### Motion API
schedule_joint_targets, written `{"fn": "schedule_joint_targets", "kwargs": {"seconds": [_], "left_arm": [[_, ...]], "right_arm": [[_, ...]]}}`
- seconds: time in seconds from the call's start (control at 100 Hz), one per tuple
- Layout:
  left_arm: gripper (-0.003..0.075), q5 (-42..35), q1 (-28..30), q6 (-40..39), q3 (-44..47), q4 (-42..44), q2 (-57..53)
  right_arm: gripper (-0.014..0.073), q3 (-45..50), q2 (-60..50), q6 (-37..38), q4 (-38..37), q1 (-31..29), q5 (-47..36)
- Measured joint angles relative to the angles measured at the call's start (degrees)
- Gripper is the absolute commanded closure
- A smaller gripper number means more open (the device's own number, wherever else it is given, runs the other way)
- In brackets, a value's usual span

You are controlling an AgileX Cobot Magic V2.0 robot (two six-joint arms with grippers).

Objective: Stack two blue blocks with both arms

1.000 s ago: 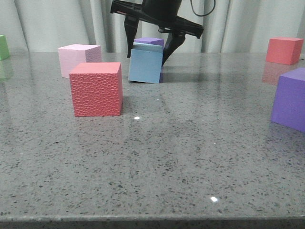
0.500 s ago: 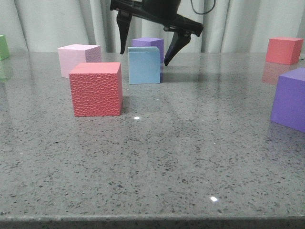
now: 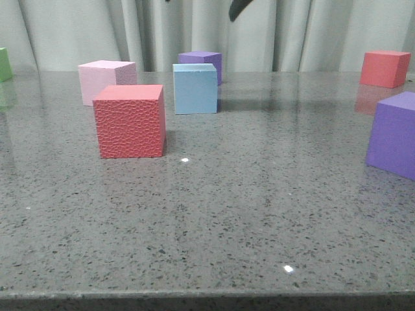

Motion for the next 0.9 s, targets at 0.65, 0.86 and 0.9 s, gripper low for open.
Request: {"fn": "schedule_joint_targets", "kwargs": {"seconds": [0.65,0.86,0.9], "left_arm": [[0.0156,13.70,0.47,-0.05,-21.33,0.93,25.72],[0.0156,14.10,0.54,1.13,-24.31,0.93,31.10],[0.0156,14.10,0.54,1.83,-24.98,0.93,32.14]], "right_arm": [[-0.0060,19.81,-20.75,-1.34,-3.13,0.00,-4.29],[-0.0060,34.35,-31.31,-1.44,-3.13,0.00,-12.35],[-0.0060,37.24,-33.23,-1.44,-3.13,0.00,-13.87]]}}
